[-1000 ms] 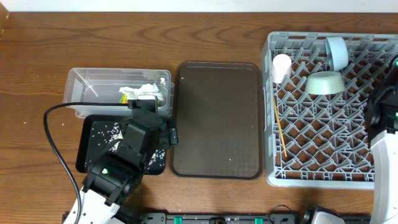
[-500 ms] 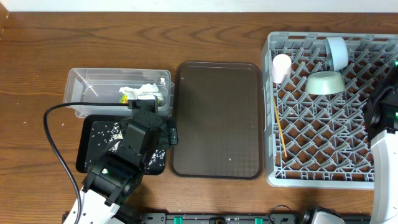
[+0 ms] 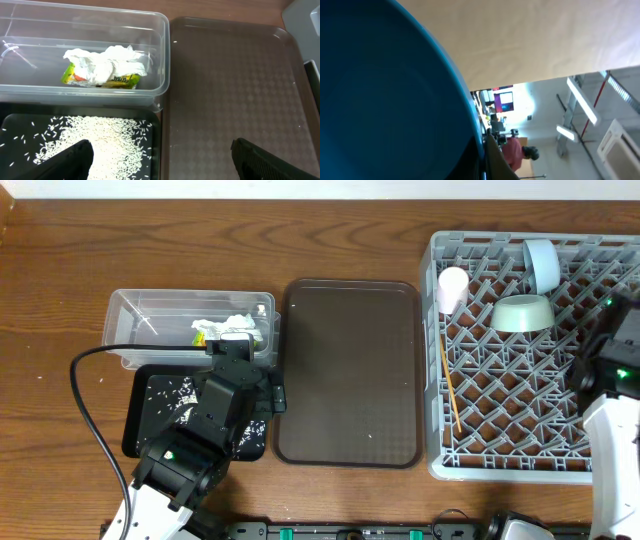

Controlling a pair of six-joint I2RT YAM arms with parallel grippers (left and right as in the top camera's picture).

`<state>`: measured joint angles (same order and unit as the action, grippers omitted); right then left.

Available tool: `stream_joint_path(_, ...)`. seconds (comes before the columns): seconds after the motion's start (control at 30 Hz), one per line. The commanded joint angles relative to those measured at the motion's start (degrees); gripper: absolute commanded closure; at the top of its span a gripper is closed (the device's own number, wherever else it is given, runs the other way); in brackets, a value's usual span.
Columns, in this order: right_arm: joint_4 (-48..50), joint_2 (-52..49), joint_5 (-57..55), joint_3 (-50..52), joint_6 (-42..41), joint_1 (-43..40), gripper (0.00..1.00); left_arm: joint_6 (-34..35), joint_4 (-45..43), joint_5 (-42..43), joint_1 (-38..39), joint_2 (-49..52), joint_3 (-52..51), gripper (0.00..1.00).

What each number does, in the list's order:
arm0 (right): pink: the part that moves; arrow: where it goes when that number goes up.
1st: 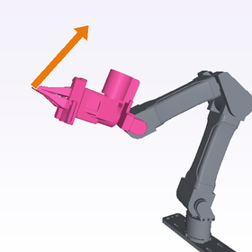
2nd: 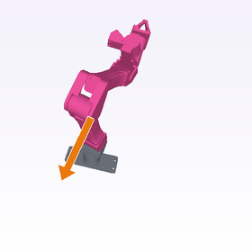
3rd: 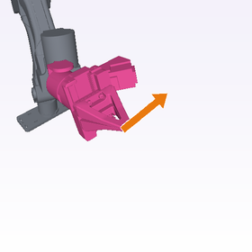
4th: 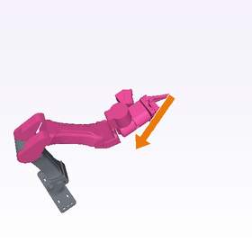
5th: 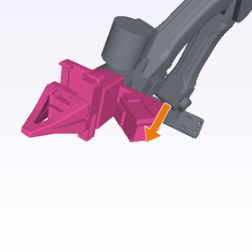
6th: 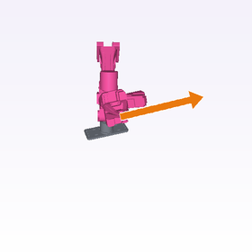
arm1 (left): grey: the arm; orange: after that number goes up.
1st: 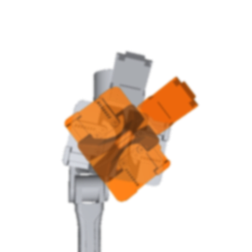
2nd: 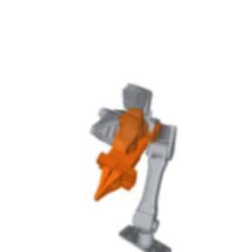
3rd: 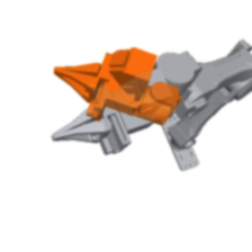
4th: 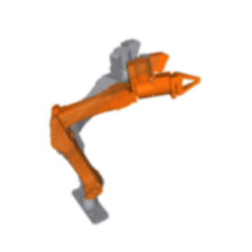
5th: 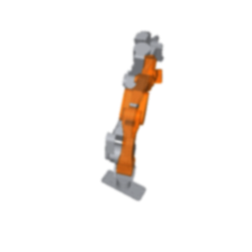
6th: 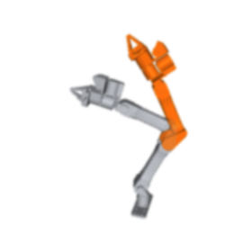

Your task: Sort waste into correct bins and load items into the dishwasher rack

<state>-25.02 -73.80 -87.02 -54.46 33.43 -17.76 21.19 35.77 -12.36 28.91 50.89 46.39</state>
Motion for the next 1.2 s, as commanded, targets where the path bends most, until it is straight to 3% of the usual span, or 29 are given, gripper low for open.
stream_joint_path(0.0,1.01,-0.17,0.94,3.02,-1.66,0.98,0.99,0.52,0.0,-0.09,-0.22,-0.04,1.09,0.09)
stream_joint_path(0.6,8.57,-1.55,1.6,4.0,-0.76,2.62,0.99,0.55,0.0,-0.09,-0.22,-0.04,1.09,0.09)
stream_joint_path(0.9,8.5,-1.55,1.64,4.02,-8.13,2.64,0.99,0.55,0.0,-0.09,-0.22,-0.04,1.09,0.09)
stream_joint_path(1.17,8.35,-1.55,2.51,4.02,-8.13,2.8,0.99,0.55,0.0,-0.09,-0.22,-0.04,1.09,0.09)
